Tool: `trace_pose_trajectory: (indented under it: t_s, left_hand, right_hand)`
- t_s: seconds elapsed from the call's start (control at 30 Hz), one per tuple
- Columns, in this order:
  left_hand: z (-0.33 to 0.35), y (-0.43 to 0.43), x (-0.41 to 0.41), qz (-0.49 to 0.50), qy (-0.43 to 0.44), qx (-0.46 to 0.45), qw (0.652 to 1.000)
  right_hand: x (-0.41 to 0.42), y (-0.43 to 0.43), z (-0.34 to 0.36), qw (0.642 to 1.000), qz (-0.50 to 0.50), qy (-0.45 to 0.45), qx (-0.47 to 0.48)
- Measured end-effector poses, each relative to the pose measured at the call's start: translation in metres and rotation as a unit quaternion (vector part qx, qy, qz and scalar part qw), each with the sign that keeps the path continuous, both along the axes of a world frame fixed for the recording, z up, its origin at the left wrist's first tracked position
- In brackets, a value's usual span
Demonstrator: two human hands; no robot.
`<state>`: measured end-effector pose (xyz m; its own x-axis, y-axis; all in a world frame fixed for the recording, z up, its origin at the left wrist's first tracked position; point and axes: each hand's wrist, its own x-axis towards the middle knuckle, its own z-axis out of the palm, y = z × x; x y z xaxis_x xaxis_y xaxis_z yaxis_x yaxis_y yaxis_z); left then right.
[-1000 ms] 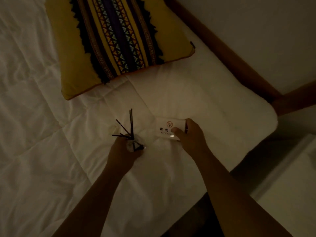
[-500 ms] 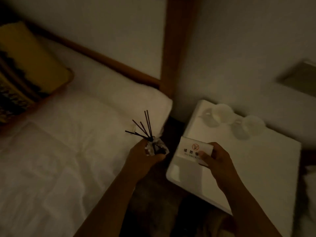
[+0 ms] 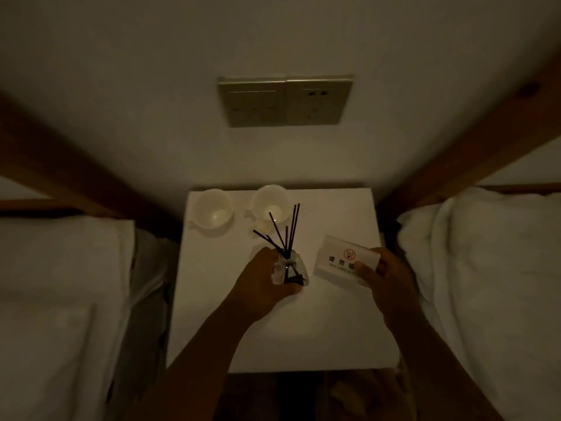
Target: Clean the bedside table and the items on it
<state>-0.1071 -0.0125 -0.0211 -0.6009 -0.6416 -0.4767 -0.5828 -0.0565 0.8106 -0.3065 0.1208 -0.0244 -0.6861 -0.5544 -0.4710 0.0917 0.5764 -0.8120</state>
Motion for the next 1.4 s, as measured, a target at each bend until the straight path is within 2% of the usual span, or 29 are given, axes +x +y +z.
trace_pose_trajectory:
  t_s: [0.1, 0.3, 0.63, 0.77, 0.87, 1.07, 1.17, 1.3, 1.4]
  left_hand:
    - [-0.013, 0.002, -0.044, -0.032, -0.004, -0.042, 0.999]
    - [-0.045, 0.005, -0.107, -0.033, -0.019, -0.123, 0.992]
    - [-0.077, -0.016, -0.139, 0.025, -0.034, -0.206, 0.978]
    - [-0.08, -0.02, -0.139, 0.032, 0.015, -0.237, 0.971]
    - [-0.081, -0.022, -0.139, 0.023, 0.036, -0.238, 0.97]
    - [-0.082, -0.024, -0.142, 0.062, 0.015, -0.182, 0.981]
    - [-0.083, -0.014, -0.14, 0.062, -0.008, -0.196, 0.979]
    - [-0.083, 0.001, -0.129, 0.096, 0.008, -0.186, 0.978]
    - [-0.085, 0.013, -0.116, 0.072, -0.007, -0.172, 0.982]
  right_hand:
    - [-0.029, 0.007, -0.009, 0.998, -0.023, 0.051, 0.022]
    - [-0.069, -0.006, -0.027, 0.989, -0.036, 0.13, 0.054]
    - [-0.083, -0.039, -0.061, 0.988, -0.046, 0.149, 0.02]
    - [-0.081, -0.045, -0.065, 0.983, -0.056, 0.177, 0.007]
    - [-0.079, -0.048, -0.067, 0.982, -0.063, 0.18, 0.0]
    - [-0.075, -0.051, -0.072, 0.98, -0.057, 0.188, -0.031]
    - [-0.072, -0.048, -0.076, 0.982, -0.045, 0.179, -0.035]
    - [-0.068, -0.048, -0.08, 0.983, -0.044, 0.169, -0.054]
    - [-0.062, -0.042, -0.079, 0.984, -0.065, 0.143, -0.079]
